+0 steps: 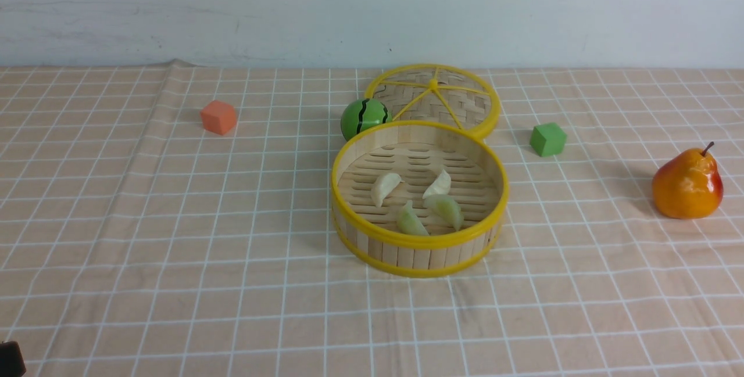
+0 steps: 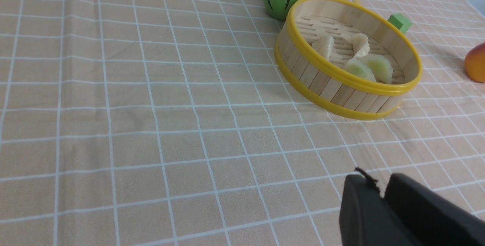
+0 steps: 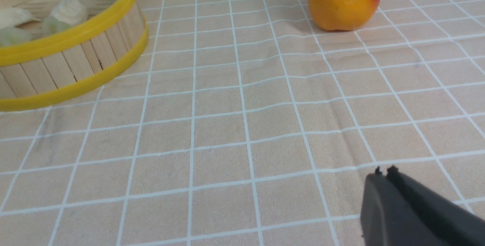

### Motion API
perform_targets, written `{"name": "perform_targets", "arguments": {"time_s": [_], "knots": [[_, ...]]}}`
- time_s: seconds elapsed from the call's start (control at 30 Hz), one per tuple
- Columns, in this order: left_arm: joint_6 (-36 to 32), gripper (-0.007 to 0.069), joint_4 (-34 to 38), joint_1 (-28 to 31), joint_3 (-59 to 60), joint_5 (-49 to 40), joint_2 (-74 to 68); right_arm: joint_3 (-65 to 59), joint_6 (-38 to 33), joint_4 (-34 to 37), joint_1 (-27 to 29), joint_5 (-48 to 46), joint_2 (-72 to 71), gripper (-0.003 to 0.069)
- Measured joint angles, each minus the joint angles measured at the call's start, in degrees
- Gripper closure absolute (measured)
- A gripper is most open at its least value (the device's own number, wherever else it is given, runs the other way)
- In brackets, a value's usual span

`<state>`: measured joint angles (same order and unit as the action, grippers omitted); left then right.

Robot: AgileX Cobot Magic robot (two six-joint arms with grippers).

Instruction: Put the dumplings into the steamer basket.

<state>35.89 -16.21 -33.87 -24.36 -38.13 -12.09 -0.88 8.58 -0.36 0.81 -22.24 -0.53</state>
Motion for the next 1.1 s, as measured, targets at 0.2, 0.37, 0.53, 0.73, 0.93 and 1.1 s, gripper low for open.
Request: {"name": "perform_targets", "arguments": {"time_s": [0.2, 0.37, 0.53, 0.73, 0.93, 1.1], "knots": [[0.0, 0.0533, 0.0, 0.0, 0.3, 0.0, 0.0, 0.0, 0.1, 0.0, 0.0, 0.0, 0.0, 0.0660], [-0.8, 0.0583, 2.8, 4.5, 3.5, 6.7, 0.0, 0.0, 0.1, 0.0, 0.0, 0.0, 0.0, 0.0656], [-11.0, 0.0638, 10.2, 15.8, 10.4, 22.0, 0.1, 0.0, 0.1, -0.1, 0.0, 0.0, 0.0, 0.0650], [-22.0, 0.0638, 16.7, 26.4, 19.3, 35.0, 5.6, 0.0, 0.1, -0.1, 0.0, 0.0, 0.0, 0.0645], [-23.4, 0.0638, 17.6, 32.3, 24.8, 33.7, 12.5, 0.0, 0.1, -0.1, 0.0, 0.0, 0.0, 0.0637], [-23.6, 0.0638, 17.7, 34.8, 26.0, 26.7, 12.6, 0.0, 0.1, -0.1, 0.0, 0.0, 0.0, 0.0630]]}}
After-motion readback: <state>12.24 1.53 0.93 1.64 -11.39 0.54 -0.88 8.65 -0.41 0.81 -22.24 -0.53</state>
